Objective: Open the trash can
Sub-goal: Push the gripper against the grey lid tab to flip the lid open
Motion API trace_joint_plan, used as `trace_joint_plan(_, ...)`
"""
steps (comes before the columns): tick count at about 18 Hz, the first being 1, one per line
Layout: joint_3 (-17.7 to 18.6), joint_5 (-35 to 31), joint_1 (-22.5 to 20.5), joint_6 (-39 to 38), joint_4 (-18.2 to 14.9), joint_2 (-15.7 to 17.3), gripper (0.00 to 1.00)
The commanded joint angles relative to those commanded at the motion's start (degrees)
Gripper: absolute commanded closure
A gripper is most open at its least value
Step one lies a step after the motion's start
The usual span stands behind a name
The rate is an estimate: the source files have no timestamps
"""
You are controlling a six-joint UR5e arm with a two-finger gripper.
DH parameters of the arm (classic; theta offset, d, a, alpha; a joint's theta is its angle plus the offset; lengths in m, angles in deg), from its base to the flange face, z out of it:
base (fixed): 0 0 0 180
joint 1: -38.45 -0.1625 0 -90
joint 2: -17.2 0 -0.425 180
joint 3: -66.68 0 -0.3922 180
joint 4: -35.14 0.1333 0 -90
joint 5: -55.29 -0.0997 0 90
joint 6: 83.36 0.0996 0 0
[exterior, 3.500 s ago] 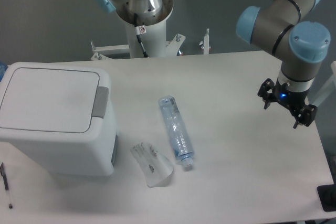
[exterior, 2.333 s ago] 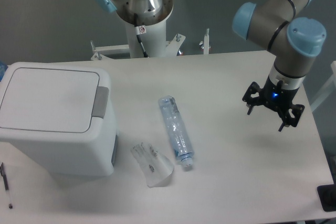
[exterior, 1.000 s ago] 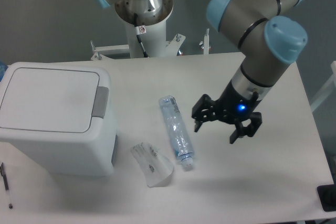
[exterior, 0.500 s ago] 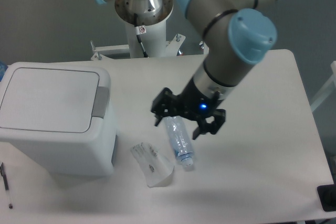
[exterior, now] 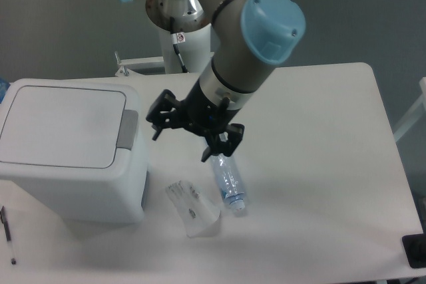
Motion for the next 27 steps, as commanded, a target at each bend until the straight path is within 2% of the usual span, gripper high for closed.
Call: trace_joint_plan(27,1.9,-0.4,0.7,-0.7,0.5,-0.2,0.0)
